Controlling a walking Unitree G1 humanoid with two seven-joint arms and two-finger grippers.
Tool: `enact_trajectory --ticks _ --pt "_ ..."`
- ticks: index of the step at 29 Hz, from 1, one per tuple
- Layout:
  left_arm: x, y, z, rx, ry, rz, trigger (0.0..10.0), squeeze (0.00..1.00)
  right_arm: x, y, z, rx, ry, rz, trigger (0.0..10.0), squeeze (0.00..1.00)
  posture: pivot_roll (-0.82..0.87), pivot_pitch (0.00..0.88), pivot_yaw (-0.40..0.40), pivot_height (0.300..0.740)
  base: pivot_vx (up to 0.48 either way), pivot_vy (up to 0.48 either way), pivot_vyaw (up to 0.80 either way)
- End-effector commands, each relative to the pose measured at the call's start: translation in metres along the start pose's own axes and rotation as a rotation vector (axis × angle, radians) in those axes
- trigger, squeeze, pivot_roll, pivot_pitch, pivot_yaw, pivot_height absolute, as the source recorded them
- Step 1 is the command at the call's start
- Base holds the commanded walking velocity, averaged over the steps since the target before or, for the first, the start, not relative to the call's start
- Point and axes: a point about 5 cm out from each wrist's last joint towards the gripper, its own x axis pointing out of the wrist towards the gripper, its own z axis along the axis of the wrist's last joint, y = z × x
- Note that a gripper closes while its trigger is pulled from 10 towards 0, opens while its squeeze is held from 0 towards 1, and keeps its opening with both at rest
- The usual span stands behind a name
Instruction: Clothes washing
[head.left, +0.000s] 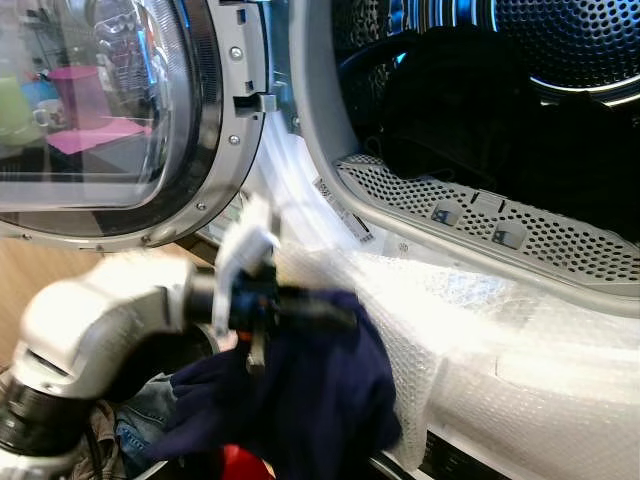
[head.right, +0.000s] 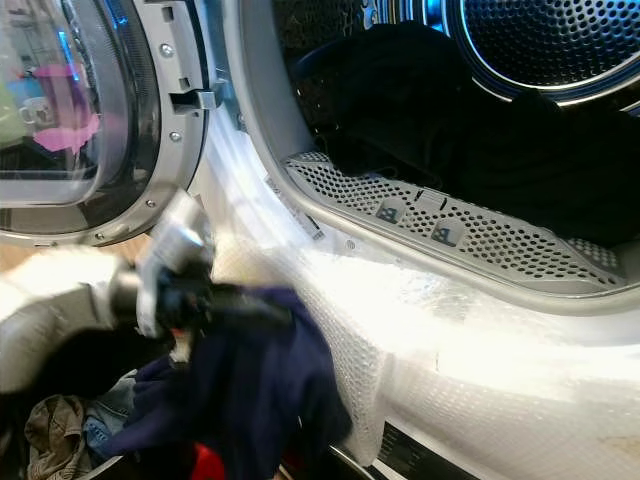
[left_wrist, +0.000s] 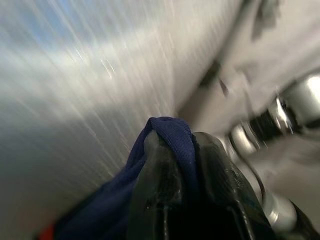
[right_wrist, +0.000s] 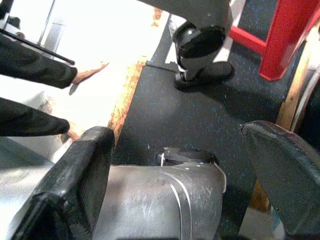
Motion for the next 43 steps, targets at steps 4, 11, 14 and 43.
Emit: enact_trajectory --ticks 4,11,14,43 --pt "-0.001 -0.009 -0.016 0.003 0.060 -0.020 0.0 0.00 -0.019 -0.001 0.012 -0.025 -0.192 0.019 10.0 0.00 0.09 0.000 0.015 0.740 0.000 0.000 0.00" --pt "-0.008 -0.012 -0.039 -0.025 0.130 0.027 0.0 0.00 -0.077 0.013 0.018 -0.040 -0.387 -0.042 10.0 0.84 0.07 0.000 0.007 0.740 0.000 0.000 0.00" --pt "-0.007 -0.013 -0.042 -0.027 0.140 0.020 0.0 0.00 -0.104 0.013 0.027 -0.054 -0.452 -0.086 10.0 1.00 0.07 0.000 0.005 0.740 0.000 0.000 0.00" --pt "0.042 -0.010 -0.035 0.026 0.065 -0.040 0.0 0.00 -0.095 0.015 0.081 -0.134 -0.363 -0.050 10.0 1.00 0.05 0.000 -0.001 0.740 0.000 0.000 0.00"
